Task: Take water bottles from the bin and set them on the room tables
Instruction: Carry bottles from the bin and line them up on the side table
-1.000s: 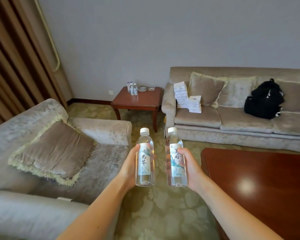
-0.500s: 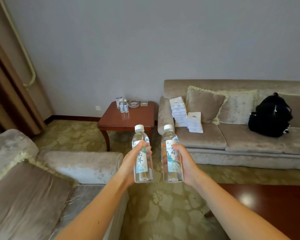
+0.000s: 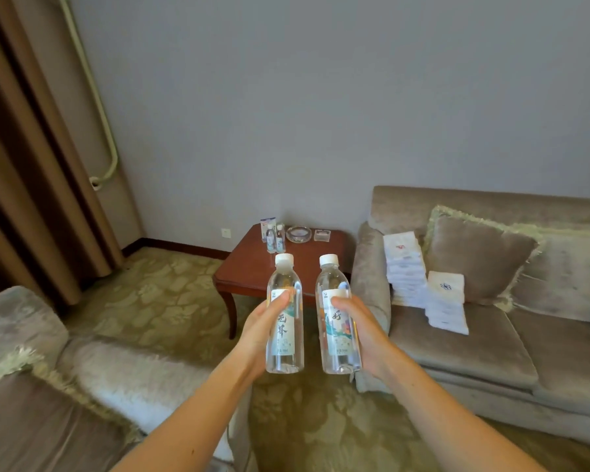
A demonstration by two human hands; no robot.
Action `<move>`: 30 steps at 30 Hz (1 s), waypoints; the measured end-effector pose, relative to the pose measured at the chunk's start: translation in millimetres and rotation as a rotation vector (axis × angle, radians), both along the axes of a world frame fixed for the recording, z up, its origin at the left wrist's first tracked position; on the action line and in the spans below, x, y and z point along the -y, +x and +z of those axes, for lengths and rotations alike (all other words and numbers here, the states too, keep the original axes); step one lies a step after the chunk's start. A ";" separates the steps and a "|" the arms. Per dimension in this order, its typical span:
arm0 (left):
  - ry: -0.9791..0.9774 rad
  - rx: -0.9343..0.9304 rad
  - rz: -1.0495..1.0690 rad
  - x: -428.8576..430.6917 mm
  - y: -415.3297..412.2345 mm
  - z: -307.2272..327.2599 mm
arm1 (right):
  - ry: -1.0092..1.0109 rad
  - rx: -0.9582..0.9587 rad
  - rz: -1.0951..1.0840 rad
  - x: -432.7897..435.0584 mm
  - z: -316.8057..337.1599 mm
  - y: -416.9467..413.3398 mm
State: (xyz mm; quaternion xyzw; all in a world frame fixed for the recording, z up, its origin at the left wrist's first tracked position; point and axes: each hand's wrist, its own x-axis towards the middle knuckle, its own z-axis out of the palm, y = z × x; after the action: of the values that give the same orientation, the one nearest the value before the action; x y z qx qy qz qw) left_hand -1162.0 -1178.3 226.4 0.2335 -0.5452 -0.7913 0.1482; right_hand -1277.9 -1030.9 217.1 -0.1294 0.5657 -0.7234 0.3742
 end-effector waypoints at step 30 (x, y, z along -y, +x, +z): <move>-0.275 0.153 -0.081 361.1 -432.8 -33.6 | 0.207 -0.194 0.055 349.2 -26.8 -450.3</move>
State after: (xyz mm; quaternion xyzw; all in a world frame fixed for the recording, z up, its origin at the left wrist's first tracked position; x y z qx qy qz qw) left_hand -1594.8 -1539.4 192.9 0.2484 -0.6672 -0.6944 0.1048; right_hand -1728.2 -1380.2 190.3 -0.1749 0.6669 -0.6349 0.3486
